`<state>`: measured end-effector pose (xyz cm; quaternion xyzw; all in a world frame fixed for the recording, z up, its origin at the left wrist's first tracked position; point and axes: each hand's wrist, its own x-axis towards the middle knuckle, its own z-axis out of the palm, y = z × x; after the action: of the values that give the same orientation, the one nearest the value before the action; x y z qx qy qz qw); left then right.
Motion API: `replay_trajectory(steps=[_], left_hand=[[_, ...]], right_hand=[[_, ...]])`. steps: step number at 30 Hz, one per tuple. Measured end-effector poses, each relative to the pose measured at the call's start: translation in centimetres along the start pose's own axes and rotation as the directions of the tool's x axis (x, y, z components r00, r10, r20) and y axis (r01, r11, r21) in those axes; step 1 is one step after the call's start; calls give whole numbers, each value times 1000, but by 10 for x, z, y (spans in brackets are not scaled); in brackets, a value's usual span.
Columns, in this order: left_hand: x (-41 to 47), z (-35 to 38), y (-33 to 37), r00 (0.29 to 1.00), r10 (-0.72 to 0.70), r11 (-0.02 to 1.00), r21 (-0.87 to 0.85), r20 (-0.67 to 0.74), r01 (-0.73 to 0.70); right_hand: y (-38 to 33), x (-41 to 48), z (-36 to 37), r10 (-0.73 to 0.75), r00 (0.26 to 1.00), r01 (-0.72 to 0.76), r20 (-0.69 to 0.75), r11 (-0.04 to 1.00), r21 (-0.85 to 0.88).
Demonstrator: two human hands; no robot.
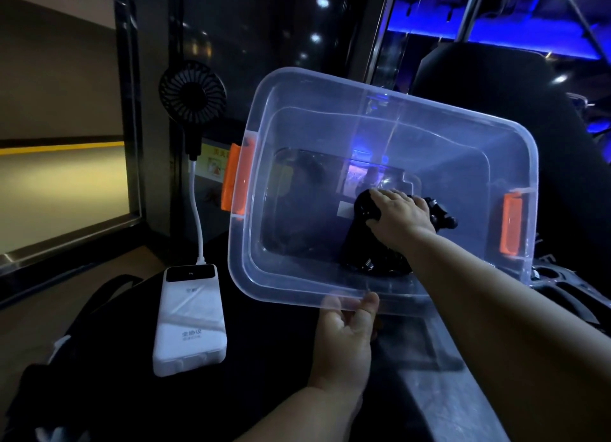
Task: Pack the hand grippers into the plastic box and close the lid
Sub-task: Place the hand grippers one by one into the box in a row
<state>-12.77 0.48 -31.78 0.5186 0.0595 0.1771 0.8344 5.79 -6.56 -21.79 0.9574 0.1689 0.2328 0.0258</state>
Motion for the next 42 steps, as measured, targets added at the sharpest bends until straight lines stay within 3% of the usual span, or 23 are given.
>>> replay_trajectory(steps=[9,20,31,42], left_hand=[[0,1,1,999,-34,996,-85,-15,32],[3,-2,-8,999,-39,999,-38,-27,38],[3,-3,-9,999,-36,999,-35,-39,34],[7,-3,-14,1000,-8,1000,-25,-27,7]], right_hand=[[-15,4,-5,-20,1000,17,-23,990,-138],[-30,-6,7,82,994,-96,-72,971,-221],[-38,0,13,87,995,-100,-55,952,-290],[-28,-3,5,54,998,-60,-35,975,-214]])
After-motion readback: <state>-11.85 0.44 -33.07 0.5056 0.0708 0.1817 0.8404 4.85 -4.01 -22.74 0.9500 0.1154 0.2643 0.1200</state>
